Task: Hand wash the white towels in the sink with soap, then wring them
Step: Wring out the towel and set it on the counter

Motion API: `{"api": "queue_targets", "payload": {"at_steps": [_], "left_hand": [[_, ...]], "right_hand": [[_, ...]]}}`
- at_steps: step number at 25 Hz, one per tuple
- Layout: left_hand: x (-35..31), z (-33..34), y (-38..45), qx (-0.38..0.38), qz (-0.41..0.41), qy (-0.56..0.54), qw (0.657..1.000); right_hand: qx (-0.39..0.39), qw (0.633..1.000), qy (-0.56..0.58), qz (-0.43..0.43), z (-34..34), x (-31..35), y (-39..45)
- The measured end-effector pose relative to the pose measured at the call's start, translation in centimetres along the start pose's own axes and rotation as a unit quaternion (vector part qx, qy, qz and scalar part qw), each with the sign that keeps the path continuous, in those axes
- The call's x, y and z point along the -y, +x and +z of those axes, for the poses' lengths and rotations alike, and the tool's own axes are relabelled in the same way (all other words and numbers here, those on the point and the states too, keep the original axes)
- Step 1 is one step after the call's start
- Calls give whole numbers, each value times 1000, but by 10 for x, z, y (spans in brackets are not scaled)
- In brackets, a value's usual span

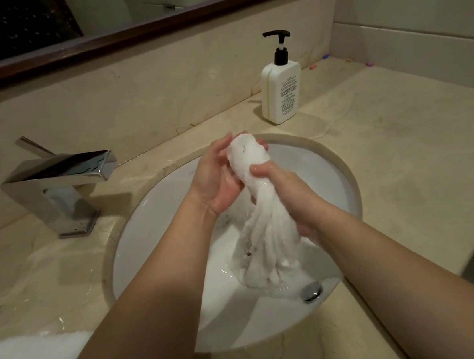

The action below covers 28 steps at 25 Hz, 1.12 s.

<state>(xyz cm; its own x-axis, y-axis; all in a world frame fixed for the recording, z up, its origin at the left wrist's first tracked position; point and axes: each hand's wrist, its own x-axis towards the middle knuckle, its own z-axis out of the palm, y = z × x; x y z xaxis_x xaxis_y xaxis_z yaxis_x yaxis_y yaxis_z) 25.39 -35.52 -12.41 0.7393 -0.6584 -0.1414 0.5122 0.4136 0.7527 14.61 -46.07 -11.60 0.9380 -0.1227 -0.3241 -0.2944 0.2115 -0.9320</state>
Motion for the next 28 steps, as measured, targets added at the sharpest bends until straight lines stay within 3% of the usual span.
{"api": "queue_targets", "payload": {"at_steps": [3,5,8,10,12,18,22,24,28], "left_hand": [[3,-5,-1,137,36,-73,987],[2,-5,0,157,46,-91,982],[-3,0,-2,77,30,-21,996],[0,9,-1,0,41,46,998],[4,18,2,-64,59,75,993],[19,25,11,-214,126,104,963],[27,23,14,-251,127,134,950],[23,22,12,-228,110,117,960],[10,10,4,-10,23,-13,1000]], "right_hand": [[144,977,132,82,-1,6,-3],[190,963,154,112,4,6,-2],[109,985,120,57,9,0,6],[-14,1000,4,25,11,-4,7],[-95,989,-112,7,10,-3,5],[-161,947,-262,-92,11,-6,9],[-148,947,-274,-79,3,-8,14],[-93,979,-180,-32,-3,-7,15],[2,1000,-27,15,-7,-4,11]]}}
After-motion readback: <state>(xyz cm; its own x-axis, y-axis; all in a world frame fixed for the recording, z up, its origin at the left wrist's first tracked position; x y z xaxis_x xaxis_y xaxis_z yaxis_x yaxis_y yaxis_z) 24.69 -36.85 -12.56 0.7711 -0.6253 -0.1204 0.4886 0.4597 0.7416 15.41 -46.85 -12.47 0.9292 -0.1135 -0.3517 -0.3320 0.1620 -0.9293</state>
